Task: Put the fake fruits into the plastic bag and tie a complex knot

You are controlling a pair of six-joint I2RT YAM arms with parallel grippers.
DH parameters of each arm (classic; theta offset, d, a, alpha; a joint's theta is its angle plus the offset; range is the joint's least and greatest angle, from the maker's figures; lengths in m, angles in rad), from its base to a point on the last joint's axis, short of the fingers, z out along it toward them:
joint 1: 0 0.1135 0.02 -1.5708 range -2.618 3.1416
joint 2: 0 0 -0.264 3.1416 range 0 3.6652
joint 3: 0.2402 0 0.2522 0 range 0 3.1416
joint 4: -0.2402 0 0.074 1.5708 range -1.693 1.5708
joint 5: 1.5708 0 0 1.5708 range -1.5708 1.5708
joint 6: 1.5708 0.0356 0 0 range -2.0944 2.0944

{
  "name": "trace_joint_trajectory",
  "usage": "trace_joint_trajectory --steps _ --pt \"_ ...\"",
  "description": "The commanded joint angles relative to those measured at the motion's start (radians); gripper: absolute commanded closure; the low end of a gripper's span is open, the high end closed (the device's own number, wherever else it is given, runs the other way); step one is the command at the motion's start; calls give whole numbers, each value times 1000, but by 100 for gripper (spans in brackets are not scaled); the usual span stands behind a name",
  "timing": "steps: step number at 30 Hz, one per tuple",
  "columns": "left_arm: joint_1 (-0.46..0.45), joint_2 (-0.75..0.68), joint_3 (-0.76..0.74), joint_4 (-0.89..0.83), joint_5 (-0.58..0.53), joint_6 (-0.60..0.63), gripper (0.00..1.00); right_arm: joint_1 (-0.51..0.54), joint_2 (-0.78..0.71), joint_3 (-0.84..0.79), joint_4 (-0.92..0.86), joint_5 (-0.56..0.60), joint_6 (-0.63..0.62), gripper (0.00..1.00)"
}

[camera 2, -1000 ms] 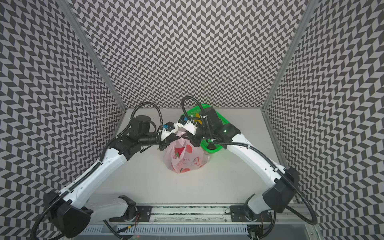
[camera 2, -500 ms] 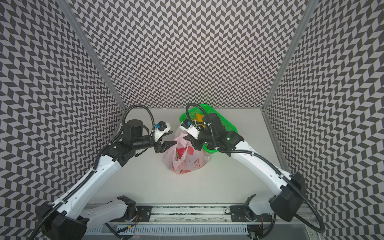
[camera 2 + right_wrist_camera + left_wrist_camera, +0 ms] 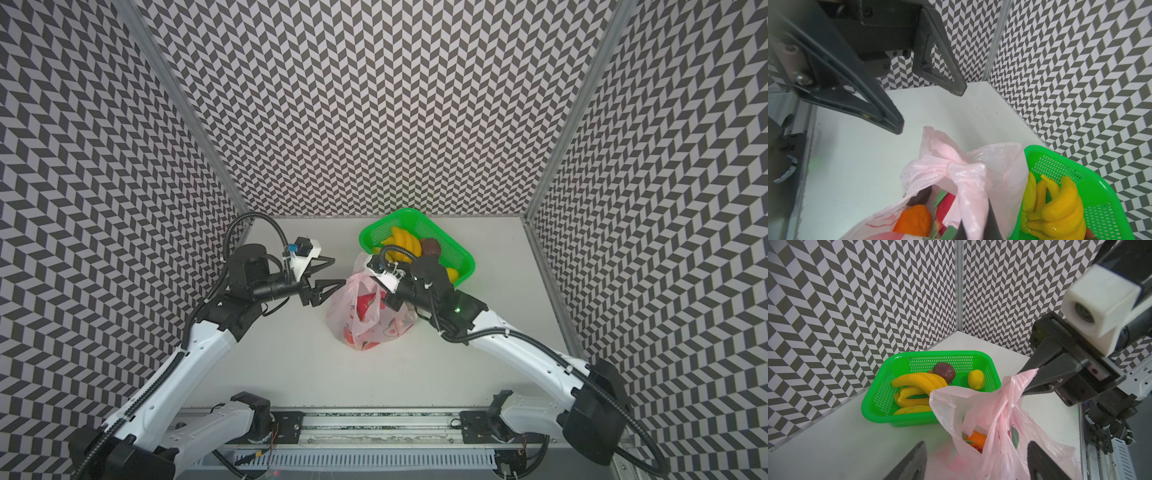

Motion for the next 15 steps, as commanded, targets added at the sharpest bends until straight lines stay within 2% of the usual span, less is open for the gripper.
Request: trace_joint_trajectory --steps 1,9,15 --pt "2 -12 -7 30 43 -36 23 23 -32 -66 254 91 -8 100" --pt "30 8 -46 99 -9 -146 26 75 5 -237 655 195 26 100" --pt "35 11 -81 131 75 -194 28 104 93 -297 925 283 68 100"
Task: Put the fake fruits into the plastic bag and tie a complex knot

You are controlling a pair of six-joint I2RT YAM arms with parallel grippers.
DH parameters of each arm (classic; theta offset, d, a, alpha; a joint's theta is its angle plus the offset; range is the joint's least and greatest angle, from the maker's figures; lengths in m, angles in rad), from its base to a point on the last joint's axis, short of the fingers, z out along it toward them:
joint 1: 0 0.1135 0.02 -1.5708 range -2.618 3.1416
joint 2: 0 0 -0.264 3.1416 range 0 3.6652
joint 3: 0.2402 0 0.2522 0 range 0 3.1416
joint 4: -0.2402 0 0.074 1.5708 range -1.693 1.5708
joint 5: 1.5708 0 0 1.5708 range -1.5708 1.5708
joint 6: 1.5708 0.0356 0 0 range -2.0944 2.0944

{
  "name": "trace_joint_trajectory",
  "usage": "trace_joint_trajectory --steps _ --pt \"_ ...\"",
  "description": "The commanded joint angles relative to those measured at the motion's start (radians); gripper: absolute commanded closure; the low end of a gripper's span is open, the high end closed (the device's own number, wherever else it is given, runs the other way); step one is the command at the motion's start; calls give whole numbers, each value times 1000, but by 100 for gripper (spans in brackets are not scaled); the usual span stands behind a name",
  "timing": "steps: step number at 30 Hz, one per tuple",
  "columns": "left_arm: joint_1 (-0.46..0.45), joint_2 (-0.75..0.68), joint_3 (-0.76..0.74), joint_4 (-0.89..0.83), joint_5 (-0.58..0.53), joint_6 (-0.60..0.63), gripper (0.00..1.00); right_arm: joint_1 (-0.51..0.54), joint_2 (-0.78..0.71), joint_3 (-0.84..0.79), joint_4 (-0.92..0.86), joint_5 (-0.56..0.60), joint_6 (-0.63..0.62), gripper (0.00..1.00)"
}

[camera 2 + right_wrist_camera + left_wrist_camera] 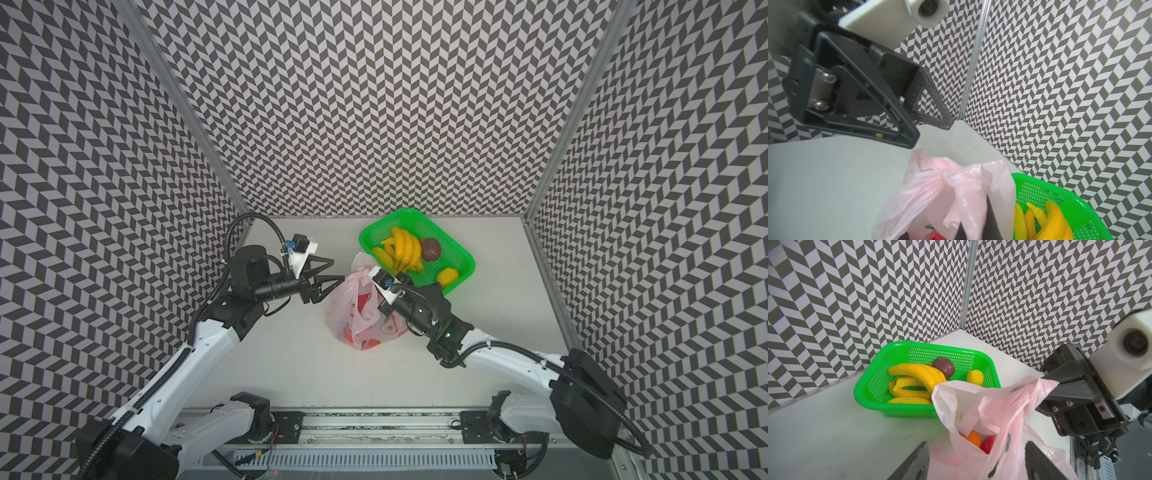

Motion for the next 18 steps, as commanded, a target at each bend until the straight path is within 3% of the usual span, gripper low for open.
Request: trace_joint_trajectory --steps 1,12,18 --pt "3 -16 -42 59 67 -58 28 21 57 -21 298 85 39 100" --pt "-3 -54 -192 189 157 -171 34 85 271 -10 621 222 36 100" --pt "-51 -42 -228 254 171 -207 37 102 362 14 728 279 62 100"
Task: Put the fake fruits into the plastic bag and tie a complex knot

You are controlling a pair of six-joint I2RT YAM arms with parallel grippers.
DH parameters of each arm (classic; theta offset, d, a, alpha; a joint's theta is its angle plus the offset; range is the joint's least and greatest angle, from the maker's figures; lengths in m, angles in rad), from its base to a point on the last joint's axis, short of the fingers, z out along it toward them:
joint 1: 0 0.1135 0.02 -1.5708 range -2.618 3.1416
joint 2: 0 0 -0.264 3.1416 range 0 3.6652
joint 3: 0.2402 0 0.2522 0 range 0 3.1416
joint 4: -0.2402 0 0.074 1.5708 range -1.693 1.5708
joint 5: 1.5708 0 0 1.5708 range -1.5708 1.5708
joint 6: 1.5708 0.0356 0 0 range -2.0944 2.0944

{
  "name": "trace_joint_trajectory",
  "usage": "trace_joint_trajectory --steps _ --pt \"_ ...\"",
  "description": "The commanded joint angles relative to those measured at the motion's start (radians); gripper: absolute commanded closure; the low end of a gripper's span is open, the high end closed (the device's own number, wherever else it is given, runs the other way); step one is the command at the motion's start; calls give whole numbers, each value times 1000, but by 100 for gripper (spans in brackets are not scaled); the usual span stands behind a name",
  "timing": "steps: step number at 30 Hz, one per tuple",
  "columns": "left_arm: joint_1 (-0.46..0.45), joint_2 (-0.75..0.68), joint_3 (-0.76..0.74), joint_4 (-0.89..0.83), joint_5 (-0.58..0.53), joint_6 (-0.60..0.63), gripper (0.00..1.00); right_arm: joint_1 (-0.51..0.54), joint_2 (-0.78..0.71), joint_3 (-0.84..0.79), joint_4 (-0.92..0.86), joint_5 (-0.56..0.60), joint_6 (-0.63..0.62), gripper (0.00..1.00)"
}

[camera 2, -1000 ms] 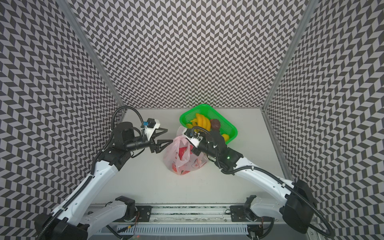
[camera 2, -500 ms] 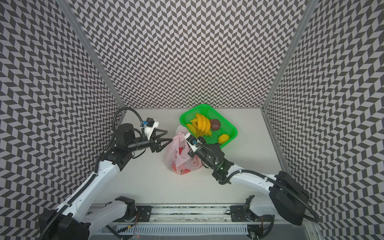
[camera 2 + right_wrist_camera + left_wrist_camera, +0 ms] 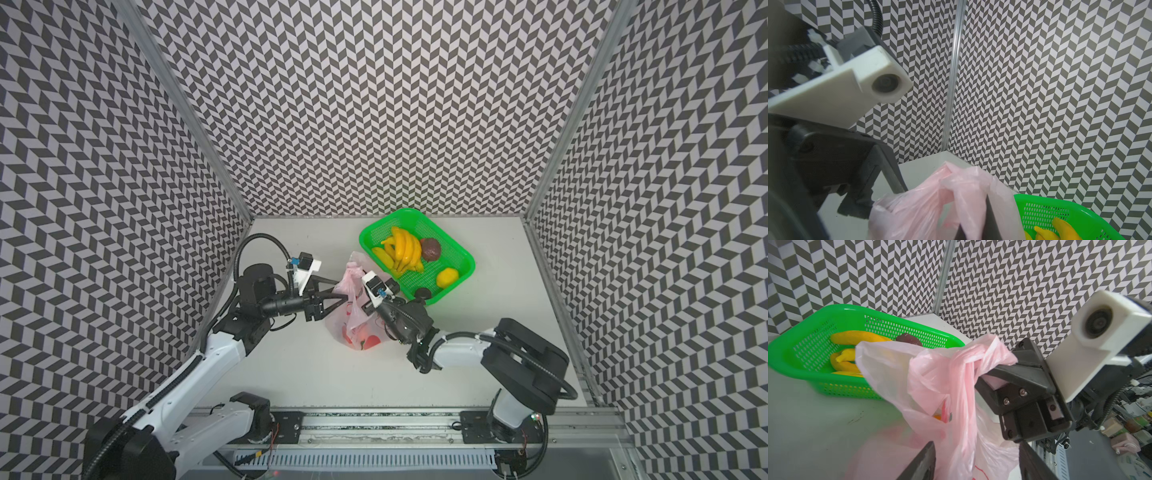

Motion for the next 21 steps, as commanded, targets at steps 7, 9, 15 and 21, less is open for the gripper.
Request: trace_joint_trajectory --steps 7,9,15,21 --pt "-80 13 -30 134 3 -61 36 24 110 66 255 63 92 100" --pt "-94 22 -37 152 -4 -70 36 28 125 75 271 59 116 100" --pt "-130 41 -61 259 -19 -129 36 39 156 91 298 37 186 100" --pt "-153 53 -69 310 -40 -146 35 50 171 88 314 1 234 100"
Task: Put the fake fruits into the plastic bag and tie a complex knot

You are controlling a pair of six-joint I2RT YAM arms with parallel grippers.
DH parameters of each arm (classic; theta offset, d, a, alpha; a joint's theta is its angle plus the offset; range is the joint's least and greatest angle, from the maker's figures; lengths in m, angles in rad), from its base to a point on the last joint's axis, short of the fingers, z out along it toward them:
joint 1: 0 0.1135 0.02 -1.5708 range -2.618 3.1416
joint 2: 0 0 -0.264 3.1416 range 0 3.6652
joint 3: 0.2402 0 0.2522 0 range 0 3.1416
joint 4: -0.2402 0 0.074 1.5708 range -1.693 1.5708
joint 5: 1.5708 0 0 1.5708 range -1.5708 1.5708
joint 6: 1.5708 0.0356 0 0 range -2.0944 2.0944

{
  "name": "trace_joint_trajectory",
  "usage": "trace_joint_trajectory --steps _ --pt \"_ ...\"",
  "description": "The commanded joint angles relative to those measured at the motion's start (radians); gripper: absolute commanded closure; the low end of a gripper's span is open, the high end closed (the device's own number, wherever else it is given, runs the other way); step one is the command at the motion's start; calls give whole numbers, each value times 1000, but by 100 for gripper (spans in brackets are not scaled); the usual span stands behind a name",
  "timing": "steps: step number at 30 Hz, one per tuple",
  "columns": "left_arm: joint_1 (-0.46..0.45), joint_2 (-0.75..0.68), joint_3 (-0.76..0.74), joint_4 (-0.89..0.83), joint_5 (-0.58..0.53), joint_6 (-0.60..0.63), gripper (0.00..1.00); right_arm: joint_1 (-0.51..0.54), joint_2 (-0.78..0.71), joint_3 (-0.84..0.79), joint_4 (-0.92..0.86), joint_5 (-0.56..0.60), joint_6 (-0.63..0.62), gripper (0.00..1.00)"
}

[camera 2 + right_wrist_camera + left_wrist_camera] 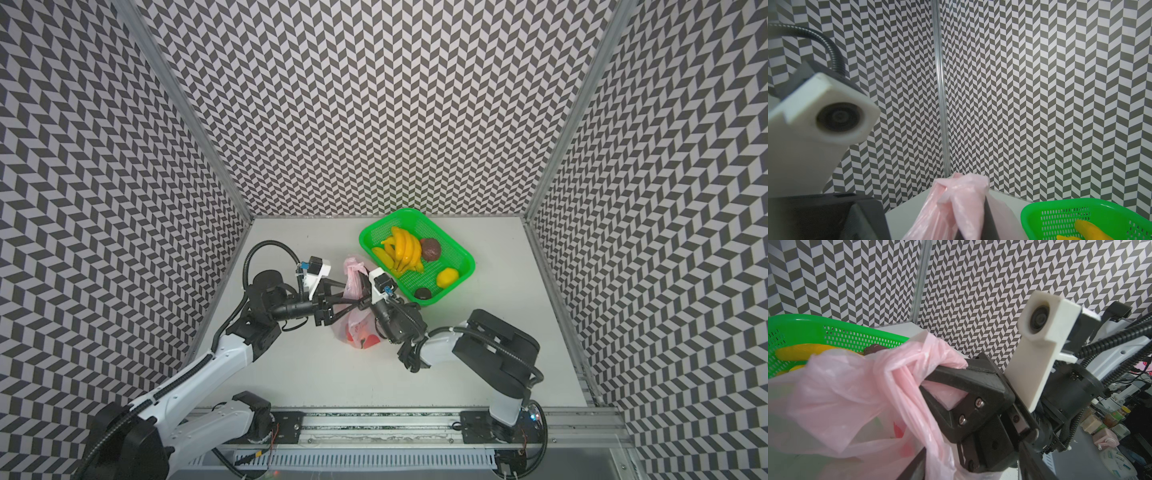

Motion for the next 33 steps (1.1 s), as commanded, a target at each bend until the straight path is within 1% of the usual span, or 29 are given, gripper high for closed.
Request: trace_joint_trajectory --steps 1,6,9,17,23,33 --pt "-41 29 -11 69 -18 -24 35 35 23 38 73 -76 51 100" --pt "-45 44 -18 94 -10 -33 35 41 19 30 77 -127 69 100" --pt "-45 39 -30 119 -10 -41 35 40 7 21 74 -136 69 100" --pt "-45 28 -36 95 -44 -31 32 40 -8 -4 79 -115 59 100" --pt "-25 -7 -32 27 -59 -1 25 36 -23 -24 94 -107 33 100" --pt "86 -102 -3 -101 -7 17 7 20 -34 -48 110 -97 24 100"
